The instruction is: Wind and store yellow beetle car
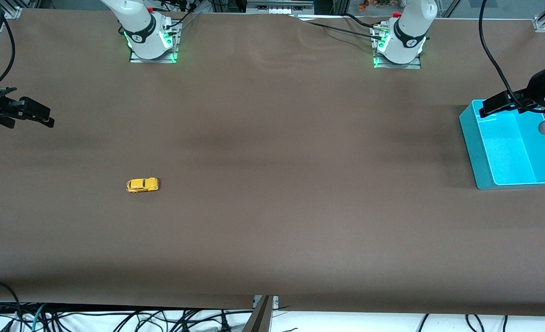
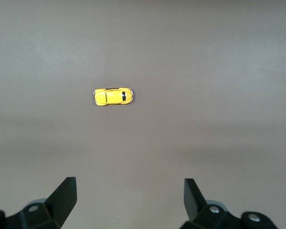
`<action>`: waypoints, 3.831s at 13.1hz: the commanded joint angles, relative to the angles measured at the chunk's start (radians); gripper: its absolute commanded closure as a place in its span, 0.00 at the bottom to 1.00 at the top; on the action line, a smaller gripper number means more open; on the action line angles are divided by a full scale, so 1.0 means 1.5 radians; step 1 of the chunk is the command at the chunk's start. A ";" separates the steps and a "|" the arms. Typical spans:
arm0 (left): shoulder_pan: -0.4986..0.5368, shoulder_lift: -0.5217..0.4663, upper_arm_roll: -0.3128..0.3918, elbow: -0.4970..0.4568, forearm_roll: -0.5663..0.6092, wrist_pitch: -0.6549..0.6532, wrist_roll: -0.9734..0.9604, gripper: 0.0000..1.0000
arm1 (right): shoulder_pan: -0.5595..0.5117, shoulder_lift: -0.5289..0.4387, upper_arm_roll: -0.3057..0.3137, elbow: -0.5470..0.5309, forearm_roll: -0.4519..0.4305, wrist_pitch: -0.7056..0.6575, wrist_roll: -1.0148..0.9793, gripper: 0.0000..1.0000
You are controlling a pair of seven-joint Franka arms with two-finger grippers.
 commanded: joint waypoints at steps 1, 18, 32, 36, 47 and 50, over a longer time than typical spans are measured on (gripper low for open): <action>0.006 0.006 -0.002 0.012 -0.010 -0.009 0.013 0.00 | -0.012 0.001 0.010 0.008 -0.007 -0.011 -0.008 0.01; 0.006 0.007 -0.003 0.009 -0.011 -0.009 0.013 0.00 | 0.012 0.002 0.017 0.007 -0.004 -0.011 0.017 0.01; 0.007 0.007 -0.002 0.007 -0.011 -0.008 0.013 0.00 | 0.104 0.149 0.015 0.004 -0.019 -0.007 -0.205 0.01; 0.007 0.007 -0.004 0.009 -0.010 -0.010 0.013 0.00 | 0.099 0.215 0.012 -0.019 -0.028 0.079 -0.427 0.01; 0.021 0.000 -0.005 0.015 -0.008 -0.009 0.014 0.00 | 0.079 0.298 0.012 -0.176 -0.025 0.479 -0.872 0.01; 0.019 0.002 -0.006 0.014 -0.009 -0.007 0.013 0.00 | 0.079 0.312 0.013 -0.192 -0.023 0.521 -0.909 0.01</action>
